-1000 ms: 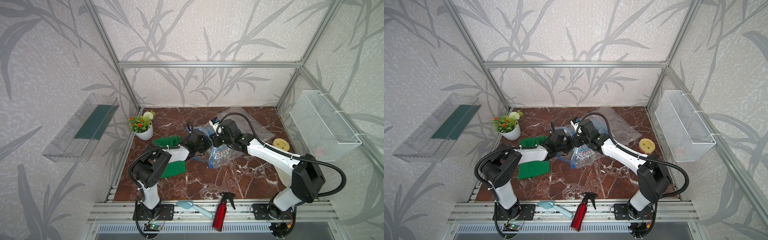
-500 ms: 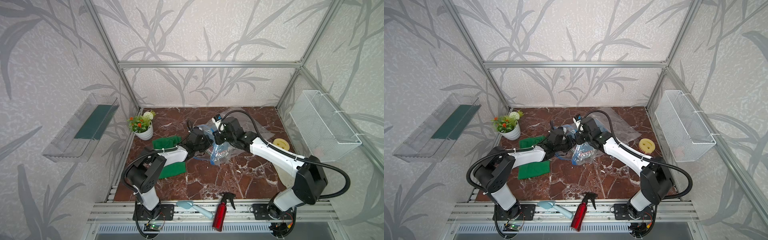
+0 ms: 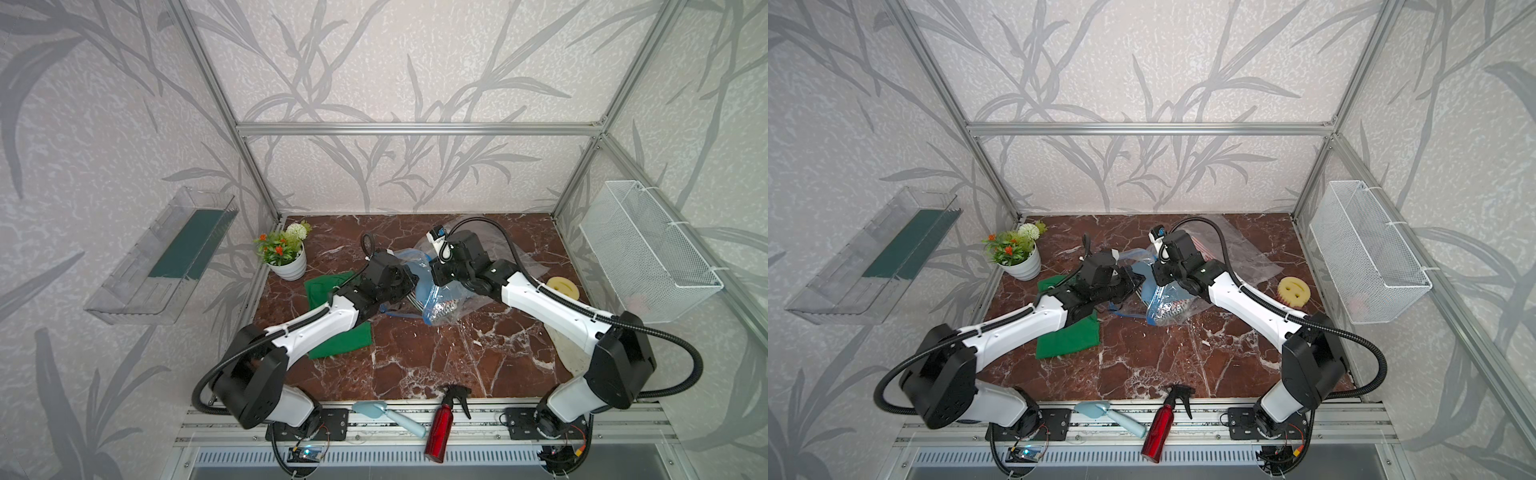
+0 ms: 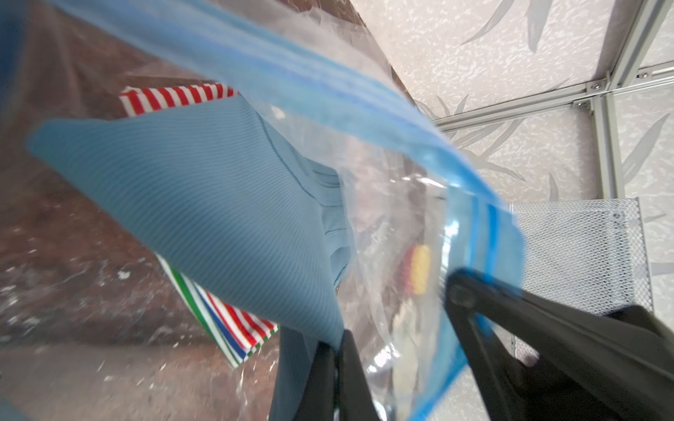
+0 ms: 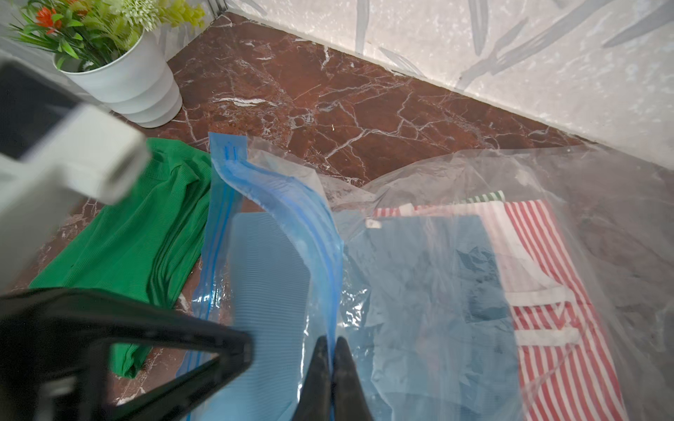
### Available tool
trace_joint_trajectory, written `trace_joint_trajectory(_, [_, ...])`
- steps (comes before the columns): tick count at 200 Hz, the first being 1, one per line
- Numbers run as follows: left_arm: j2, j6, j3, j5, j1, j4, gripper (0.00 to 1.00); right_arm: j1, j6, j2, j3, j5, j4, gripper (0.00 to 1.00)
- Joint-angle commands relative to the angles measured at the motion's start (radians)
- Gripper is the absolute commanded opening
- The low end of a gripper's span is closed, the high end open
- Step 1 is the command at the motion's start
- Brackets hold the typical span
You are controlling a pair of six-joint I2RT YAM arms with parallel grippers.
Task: Take the tank top out of the vacuum bag
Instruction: Take out the tank top from the vacuum bag.
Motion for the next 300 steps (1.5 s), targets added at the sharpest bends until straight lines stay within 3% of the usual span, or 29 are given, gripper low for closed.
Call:
trace_joint_trajectory(1, [-0.052, -0.010, -0.011, -0.089, 0.003, -0.197, 0.00, -0.007, -0.002, -0.003, -0.020, 0.007, -0.008, 0.00])
trace_joint_trajectory(86, [-0.036, -0.092, -0.199, -0.062, 0.013, -0.094, 0.00, -0.007, 0.035, -0.013, -0.092, -0.039, 0.007, 0.00])
trace_joint_trajectory(138, [0.001, -0.111, -0.227, -0.059, 0.011, -0.056, 0.00, -0.006, 0.044, -0.002, -0.085, -0.060, 0.010, 0.00])
trace_joint_trajectory(162, [-0.004, -0.116, -0.232, -0.064, 0.011, -0.062, 0.21, -0.007, 0.045, 0.001, -0.082, -0.063, 0.009, 0.00])
trace_joint_trajectory(199, [-0.011, -0.152, -0.251, -0.085, 0.017, -0.086, 0.42, -0.007, 0.044, 0.004, -0.077, -0.065, 0.007, 0.00])
trace_joint_trajectory(234, [0.007, -0.169, -0.253, -0.064, 0.043, -0.065, 0.48, -0.006, 0.045, 0.004, -0.077, -0.071, 0.007, 0.00])
trace_joint_trajectory(300, [0.095, -0.216, -0.221, 0.018, 0.086, 0.000, 0.50, -0.007, 0.052, -0.005, -0.090, -0.077, 0.015, 0.00])
